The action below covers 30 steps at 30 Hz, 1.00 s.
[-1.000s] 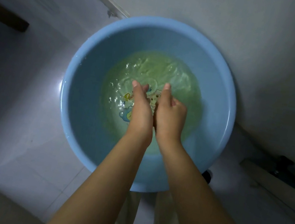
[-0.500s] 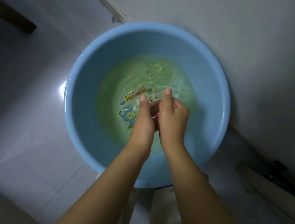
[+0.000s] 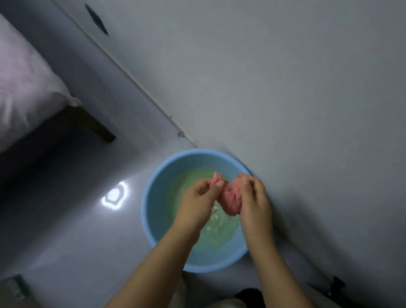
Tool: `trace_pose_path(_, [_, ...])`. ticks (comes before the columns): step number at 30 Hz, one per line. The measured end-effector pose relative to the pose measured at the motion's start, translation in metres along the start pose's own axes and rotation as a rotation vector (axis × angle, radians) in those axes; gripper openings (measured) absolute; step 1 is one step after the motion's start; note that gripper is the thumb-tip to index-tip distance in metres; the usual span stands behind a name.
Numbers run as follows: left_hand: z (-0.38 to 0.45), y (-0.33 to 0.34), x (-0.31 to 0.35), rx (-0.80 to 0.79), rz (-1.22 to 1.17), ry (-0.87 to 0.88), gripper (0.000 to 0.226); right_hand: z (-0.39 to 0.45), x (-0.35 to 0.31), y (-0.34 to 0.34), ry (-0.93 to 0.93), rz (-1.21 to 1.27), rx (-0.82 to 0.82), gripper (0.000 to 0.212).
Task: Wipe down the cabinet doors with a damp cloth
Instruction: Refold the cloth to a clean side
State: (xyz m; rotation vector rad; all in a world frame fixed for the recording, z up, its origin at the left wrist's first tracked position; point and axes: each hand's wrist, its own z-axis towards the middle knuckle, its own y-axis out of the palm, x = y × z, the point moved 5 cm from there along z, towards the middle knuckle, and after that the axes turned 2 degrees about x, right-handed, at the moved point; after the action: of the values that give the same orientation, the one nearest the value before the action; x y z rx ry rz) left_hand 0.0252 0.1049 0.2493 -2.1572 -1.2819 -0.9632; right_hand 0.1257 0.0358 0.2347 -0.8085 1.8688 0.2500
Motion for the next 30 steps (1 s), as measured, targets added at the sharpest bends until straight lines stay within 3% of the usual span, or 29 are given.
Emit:
trace_pose_path(5, [-0.084, -0.009, 0.09, 0.077, -0.108, 0.091, 0.014, -0.057, -0.113, -0.045, -0.167, -0.059, 0.053, 0.012])
trace_pose_path(10, [-0.147, 0.003, 0.169, 0.022, -0.214, 0.205, 0.014, -0.099, -0.199, -0.083, -0.274, -0.1, 0.091, 0.023])
trace_pose_path(16, [-0.205, 0.021, 0.263, -0.178, -0.153, 0.406, 0.017, -0.142, -0.277, -0.124, -0.418, -0.138, 0.208, 0.015])
trace_pose_path(20, [-0.237, 0.037, 0.311, -0.354, -0.034, 0.54, 0.018, -0.161, -0.308, -0.15, -0.403, -0.055, 0.365, 0.025])
trace_pose_path(24, [-0.269, 0.053, 0.342, -0.587, 0.082, 0.623, 0.02, -0.188, -0.339, -0.159, -0.424, 0.113, 0.391, 0.041])
trace_pose_path(30, [-0.3, 0.081, 0.364, -0.884, 0.155, 0.663, 0.02, -0.216, -0.354, -0.176, -0.401, 0.479, 0.448, 0.041])
